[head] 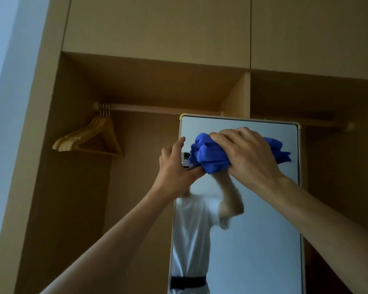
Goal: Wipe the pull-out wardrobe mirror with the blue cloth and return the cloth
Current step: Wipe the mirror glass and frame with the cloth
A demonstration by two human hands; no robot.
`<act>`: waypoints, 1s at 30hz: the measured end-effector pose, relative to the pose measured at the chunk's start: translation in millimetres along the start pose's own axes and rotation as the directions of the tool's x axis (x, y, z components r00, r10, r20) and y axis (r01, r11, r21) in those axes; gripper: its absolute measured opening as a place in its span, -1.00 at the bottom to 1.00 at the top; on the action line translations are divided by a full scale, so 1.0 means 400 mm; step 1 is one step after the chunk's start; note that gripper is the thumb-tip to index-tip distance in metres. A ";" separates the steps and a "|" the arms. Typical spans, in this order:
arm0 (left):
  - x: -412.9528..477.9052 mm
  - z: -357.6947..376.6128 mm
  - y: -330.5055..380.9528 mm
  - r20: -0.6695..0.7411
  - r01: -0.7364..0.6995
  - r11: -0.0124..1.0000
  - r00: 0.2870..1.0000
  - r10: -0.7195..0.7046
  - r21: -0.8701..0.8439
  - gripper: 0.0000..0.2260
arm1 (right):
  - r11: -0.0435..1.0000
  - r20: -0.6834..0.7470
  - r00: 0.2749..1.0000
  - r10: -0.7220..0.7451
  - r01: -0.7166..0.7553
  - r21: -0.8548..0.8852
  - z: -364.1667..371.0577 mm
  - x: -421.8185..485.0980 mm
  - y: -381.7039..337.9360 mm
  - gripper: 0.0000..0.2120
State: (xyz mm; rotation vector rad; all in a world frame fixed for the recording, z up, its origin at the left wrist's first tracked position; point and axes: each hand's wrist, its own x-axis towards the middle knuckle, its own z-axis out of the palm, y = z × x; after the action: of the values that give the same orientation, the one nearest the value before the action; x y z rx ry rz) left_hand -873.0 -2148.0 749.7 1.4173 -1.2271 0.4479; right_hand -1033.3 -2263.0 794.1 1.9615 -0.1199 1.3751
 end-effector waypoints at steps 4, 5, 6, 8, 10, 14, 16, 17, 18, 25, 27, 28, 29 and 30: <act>0.036 -0.012 -0.006 0.017 0.001 0.999 1.000 0.000 -0.041 -0.13 | 0.994 0.023 0.999 -0.047 0.049 -0.101 0.011 0.049 0.023 -0.58; 0.043 -0.012 -0.008 0.028 0.012 0.995 1.000 -0.010 -0.096 -0.17 | 0.992 0.034 0.998 -0.050 0.054 -0.118 0.012 0.064 0.027 -0.57; 0.047 -0.012 -0.009 0.041 0.033 0.988 0.999 -0.027 -0.151 -0.21 | 0.990 0.046 0.998 -0.050 0.055 -0.133 0.013 0.079 0.028 -0.56; 0.053 -0.012 -0.019 0.066 0.089 0.968 0.995 -0.075 -0.234 -0.23 | 0.985 0.060 0.997 -0.054 0.063 -0.160 0.016 0.111 0.025 -0.53; 0.058 -0.010 -0.034 0.074 0.130 0.946 0.991 -0.113 -0.298 -0.25 | 0.978 0.053 0.996 -0.072 0.081 -0.194 0.019 0.141 0.016 -0.51; 0.057 -0.005 -0.054 0.062 0.135 0.924 0.991 -0.121 -0.358 -0.36 | 0.972 0.030 0.995 -0.095 0.099 -0.213 0.035 0.196 -0.005 -0.54; 0.053 -0.008 -0.054 0.070 0.135 0.925 0.991 -0.117 -0.356 -0.39 | 0.975 0.021 0.997 -0.080 0.083 -0.208 0.048 0.214 -0.010 -0.56; 0.052 -0.010 -0.052 0.073 0.137 0.924 0.990 -0.118 -0.356 -0.39 | 0.977 0.017 0.998 -0.066 0.068 -0.200 0.056 0.218 -0.011 -0.57; 0.051 -0.013 -0.049 0.077 0.140 0.922 0.990 -0.120 -0.360 -0.39 | 0.981 0.015 0.999 -0.052 0.054 -0.185 0.064 0.221 -0.011 -0.57; 0.038 -0.019 -0.044 0.089 0.125 0.928 0.991 -0.100 -0.351 -0.34 | 0.996 0.071 0.997 0.005 0.001 -0.086 0.093 0.195 -0.008 -0.54; 0.035 -0.022 -0.044 0.105 0.139 0.923 0.989 -0.108 -0.360 -0.31 | 0.997 0.059 0.998 -0.003 0.008 -0.080 0.095 0.186 -0.007 -0.55; 0.033 -0.022 -0.044 0.112 0.143 0.921 0.988 -0.109 -0.362 -0.32 | 0.997 0.057 0.998 -0.003 0.008 -0.079 0.095 0.183 -0.008 -0.53; 0.030 -0.023 -0.046 0.117 0.144 0.920 0.987 -0.108 -0.365 -0.34 | 0.997 0.059 0.998 0.000 0.005 -0.080 0.095 0.179 -0.010 -0.48; 0.028 -0.025 -0.048 0.121 0.143 0.918 0.987 -0.104 -0.369 -0.37 | 0.997 0.060 0.998 0.003 0.002 -0.079 0.096 0.175 -0.014 -0.43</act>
State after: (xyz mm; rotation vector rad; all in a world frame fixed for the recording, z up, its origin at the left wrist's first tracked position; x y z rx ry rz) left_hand -848.8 -2147.6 752.3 1.1850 -1.2180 0.0459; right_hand -971.0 -2260.0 844.4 1.9379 -0.2002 1.2927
